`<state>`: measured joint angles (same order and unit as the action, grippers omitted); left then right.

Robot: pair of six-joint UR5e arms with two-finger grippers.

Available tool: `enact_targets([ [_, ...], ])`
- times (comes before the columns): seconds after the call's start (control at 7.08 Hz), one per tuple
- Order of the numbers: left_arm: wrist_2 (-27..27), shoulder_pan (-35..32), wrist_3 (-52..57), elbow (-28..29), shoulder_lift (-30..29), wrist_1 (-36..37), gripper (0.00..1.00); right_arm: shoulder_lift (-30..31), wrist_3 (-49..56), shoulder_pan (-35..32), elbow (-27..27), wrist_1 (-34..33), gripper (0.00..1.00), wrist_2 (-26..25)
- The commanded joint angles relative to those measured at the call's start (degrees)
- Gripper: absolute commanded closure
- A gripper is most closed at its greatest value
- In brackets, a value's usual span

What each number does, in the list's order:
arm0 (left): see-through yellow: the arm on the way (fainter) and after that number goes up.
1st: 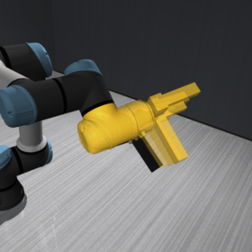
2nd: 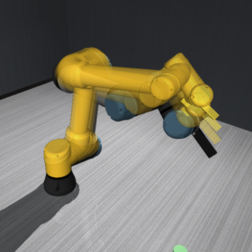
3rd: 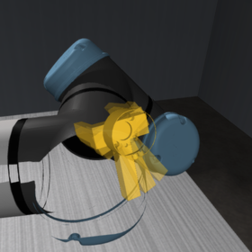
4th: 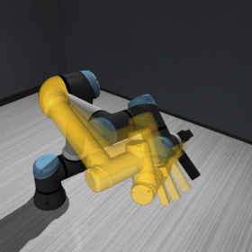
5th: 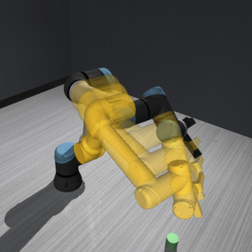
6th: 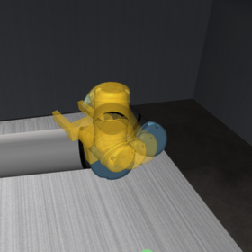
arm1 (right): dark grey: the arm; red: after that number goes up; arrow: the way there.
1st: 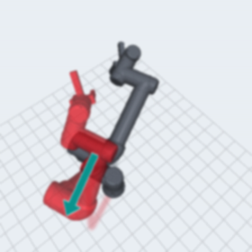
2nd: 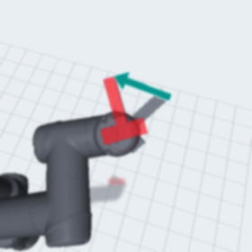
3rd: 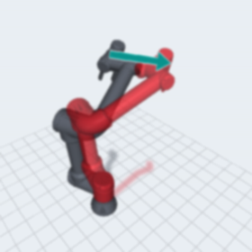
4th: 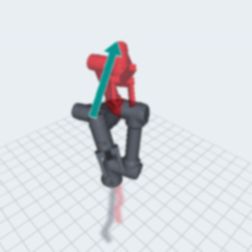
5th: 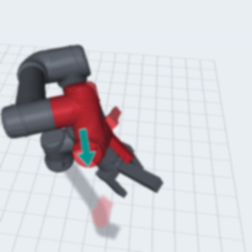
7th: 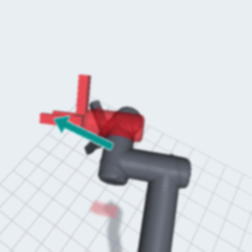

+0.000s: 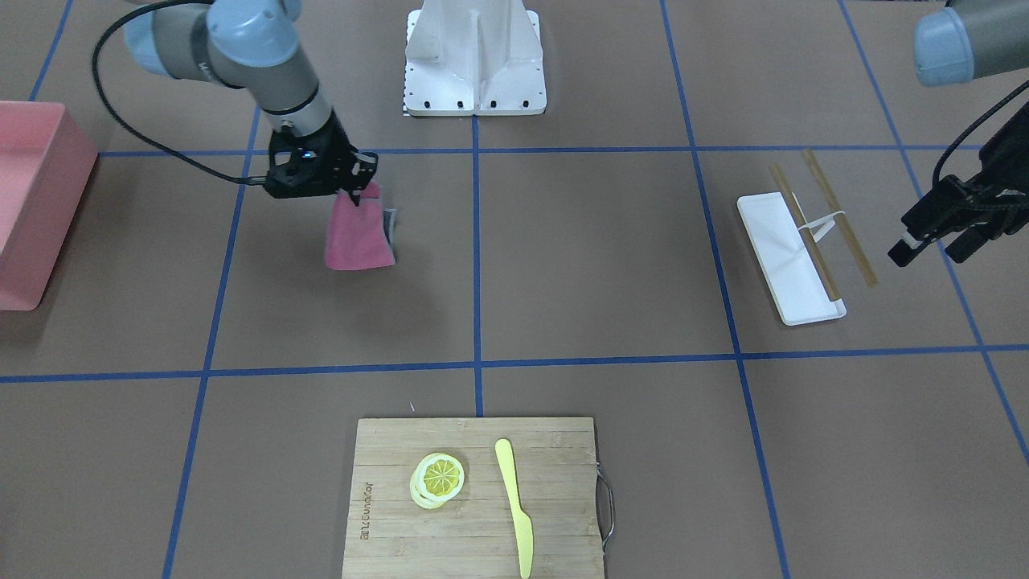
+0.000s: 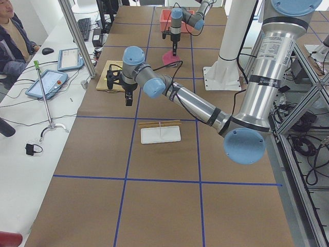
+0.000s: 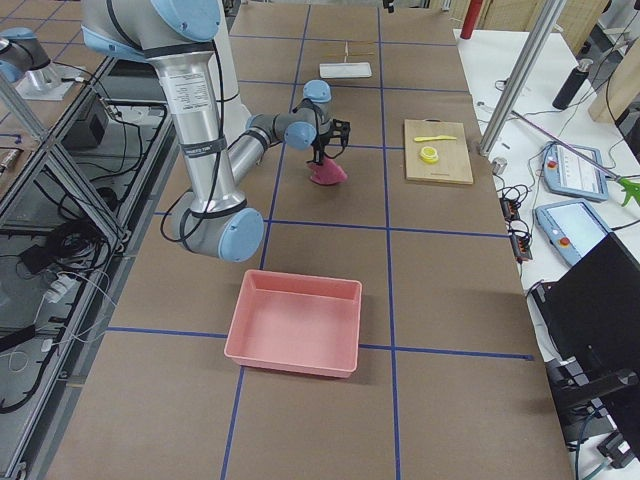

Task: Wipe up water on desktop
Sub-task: 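Wipe the towel back and forth on the table with the right gripper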

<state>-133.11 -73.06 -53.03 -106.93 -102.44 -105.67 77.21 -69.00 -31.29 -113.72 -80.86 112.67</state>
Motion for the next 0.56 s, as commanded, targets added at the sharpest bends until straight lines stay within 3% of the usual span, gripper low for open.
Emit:
enact_targets([
  [0.0,0.0,-0.4,1.0,-0.3,0.7,0.0,0.02,10.8,11.5,-5.8,-3.5,0.0,1.0,4.0],
  [0.28,0.0,-0.4,1.0,-0.6,0.8,0.0,0.02,6.2,9.8,-4.7,-2.7,-0.8,1.0,3.7],
  [0.42,0.0,-0.5,1.0,-0.6,0.8,0.0,0.02,2.5,2.5,0.2,-1.5,-0.6,1.0,2.9],
])
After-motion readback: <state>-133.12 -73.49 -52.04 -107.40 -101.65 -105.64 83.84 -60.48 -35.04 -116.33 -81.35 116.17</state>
